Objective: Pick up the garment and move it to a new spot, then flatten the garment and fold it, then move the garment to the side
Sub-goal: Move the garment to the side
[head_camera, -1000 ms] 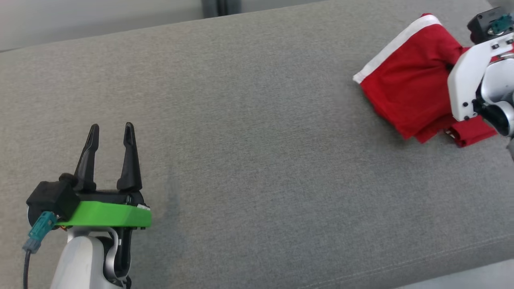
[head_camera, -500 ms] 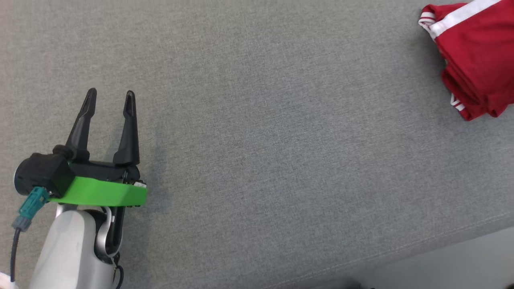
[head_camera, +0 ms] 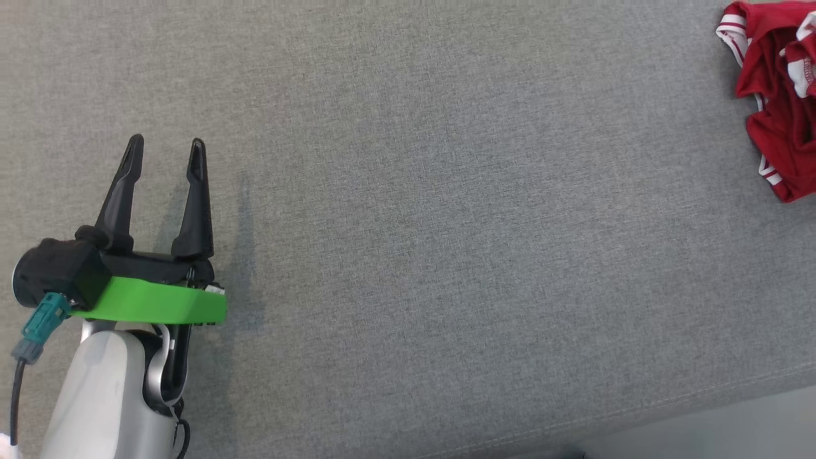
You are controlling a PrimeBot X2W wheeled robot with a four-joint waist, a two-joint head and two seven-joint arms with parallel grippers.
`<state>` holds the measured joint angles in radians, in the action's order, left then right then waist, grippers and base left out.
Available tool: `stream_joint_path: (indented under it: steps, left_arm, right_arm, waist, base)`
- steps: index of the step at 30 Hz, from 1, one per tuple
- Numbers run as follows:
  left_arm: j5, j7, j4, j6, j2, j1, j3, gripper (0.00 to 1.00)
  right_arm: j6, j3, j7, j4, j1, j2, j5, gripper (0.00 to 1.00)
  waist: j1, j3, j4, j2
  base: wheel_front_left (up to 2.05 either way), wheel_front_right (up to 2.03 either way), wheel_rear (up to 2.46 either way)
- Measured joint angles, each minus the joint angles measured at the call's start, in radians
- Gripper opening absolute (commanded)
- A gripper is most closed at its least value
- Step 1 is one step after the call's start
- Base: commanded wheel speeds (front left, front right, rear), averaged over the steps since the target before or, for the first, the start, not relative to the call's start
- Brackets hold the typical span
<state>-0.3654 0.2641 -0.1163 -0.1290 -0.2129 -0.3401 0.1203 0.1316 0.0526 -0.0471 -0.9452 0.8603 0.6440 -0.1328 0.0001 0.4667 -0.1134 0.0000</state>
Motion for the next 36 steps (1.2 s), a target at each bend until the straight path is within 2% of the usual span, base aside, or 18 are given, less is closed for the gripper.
stream_joint_path:
  steps: [5, 10, 15, 19, 27, 36]
  left_arm:
    - [-0.003, 0.0, -0.025, 0.0, 0.017, 0.03, -0.006, 1.0]
    - [-0.003, 0.0, -0.047, 0.0, 0.043, 0.086, -0.033, 1.0]
    - [-0.002, 0.0, -0.054, 0.001, 0.067, 0.142, -0.071, 1.0]
    - [0.0, 0.0, -0.061, 0.001, 0.088, 0.186, -0.095, 1.0]
    - [-0.001, 0.0, -0.105, 0.001, 0.111, 0.225, -0.109, 1.0]
    - [0.006, 0.0, -0.147, 0.001, 0.127, 0.25, -0.093, 1.0]
  right_arm:
    - [0.0, -0.036, 0.042, 0.013, -0.026, -0.056, 0.025, 1.0]
    - [0.0, -0.043, 0.145, 0.125, -0.1, -0.14, 0.015, 1.0]
    - [0.0, -0.005, 0.189, 0.257, -0.223, -0.226, -0.045, 1.0]
    - [0.0, 0.046, 0.196, 0.373, -0.331, -0.268, -0.074, 1.0]
    - [0.0, 0.017, 0.188, 0.578, -0.516, -0.324, -0.121, 1.0]
    - [0.0, -0.02, 0.126, 0.721, -0.654, -0.389, -0.109, 1.0]
  waist:
    - [0.0, -0.057, 0.001, 0.0]
    - [0.0, -0.132, 0.002, 0.0]
    - [0.0, -0.207, 0.004, 0.0]
    - [-0.0001, -0.267, 0.007, 0.0]
    - [-0.0001, -0.362, 0.036, 0.0]
    - [-0.0001, -0.418, 0.094, 0.0]
  base:
    - [0.0, 0.0, 0.0]
    - [0.0, 0.0, 0.0]
    - [0.0, 0.0, 0.0]
    - [0.0, 0.0, 0.0]
    - [0.0, 0.0, 0.0]
    - [0.0, 0.0, 0.0]
